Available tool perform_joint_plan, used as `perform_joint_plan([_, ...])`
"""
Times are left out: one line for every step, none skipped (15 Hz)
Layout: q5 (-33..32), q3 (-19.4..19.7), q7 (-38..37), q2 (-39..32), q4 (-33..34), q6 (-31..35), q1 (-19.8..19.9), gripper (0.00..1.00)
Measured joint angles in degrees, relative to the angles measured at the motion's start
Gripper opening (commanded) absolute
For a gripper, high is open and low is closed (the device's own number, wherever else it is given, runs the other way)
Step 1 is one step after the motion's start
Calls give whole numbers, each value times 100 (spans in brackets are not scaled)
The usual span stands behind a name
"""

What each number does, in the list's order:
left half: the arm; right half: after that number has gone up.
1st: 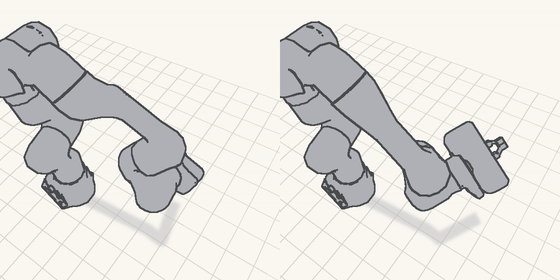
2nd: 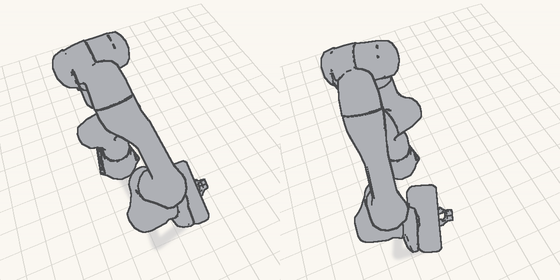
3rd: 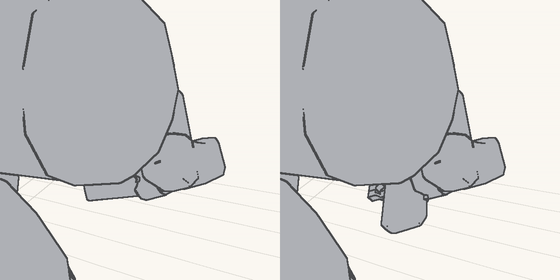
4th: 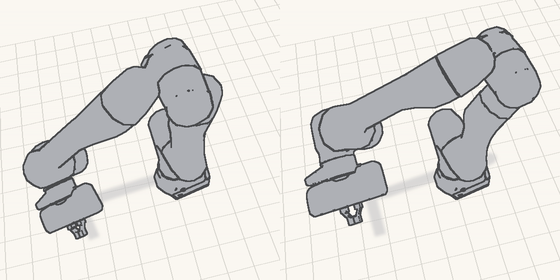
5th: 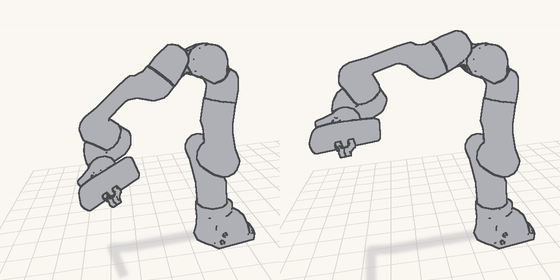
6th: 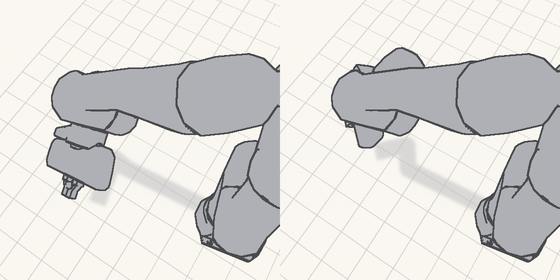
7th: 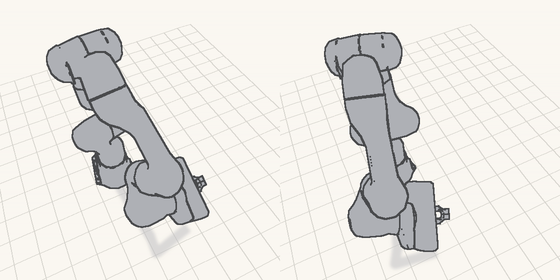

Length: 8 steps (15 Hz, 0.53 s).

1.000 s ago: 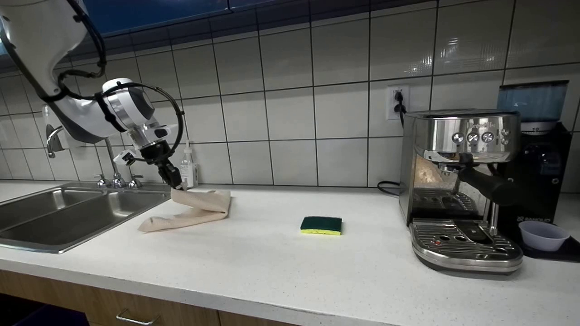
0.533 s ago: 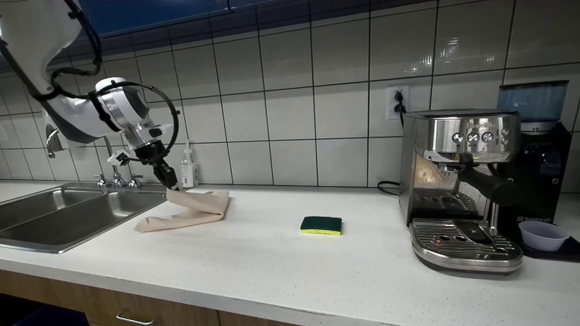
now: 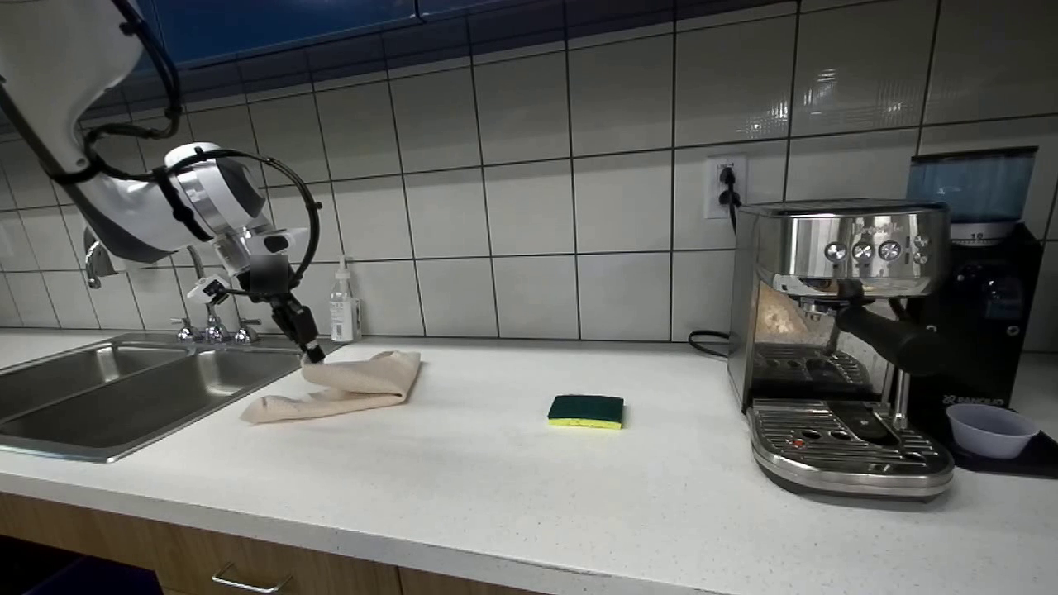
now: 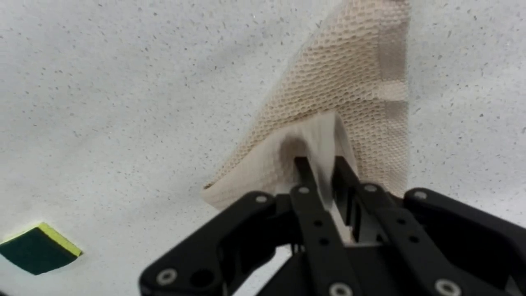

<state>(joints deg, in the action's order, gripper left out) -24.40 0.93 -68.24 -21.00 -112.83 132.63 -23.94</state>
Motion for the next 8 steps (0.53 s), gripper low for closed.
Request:
perform_joint_plan([0, -8, -5, 0, 0, -18, 0, 59])
perform_joint_plan([0, -15, -12, 1, 0, -36, 0, 66])
perform_joint_plan([0, -19, -18, 1, 0, -53, 0, 74])
perform_joint_plan([0, -20, -25, 1, 0, -68, 0, 81])
perform_joint_plan([-1, -20, -35, 1, 0, -81, 0, 89])
perform_joint_plan([-1, -20, -42, 1, 0, -89, 1, 96])
perform_joint_plan([-1, -20, -47, 1, 0, -97, 2, 100])
perform_joint_plan([-1, -20, -51, 1, 0, -105, 2, 100])
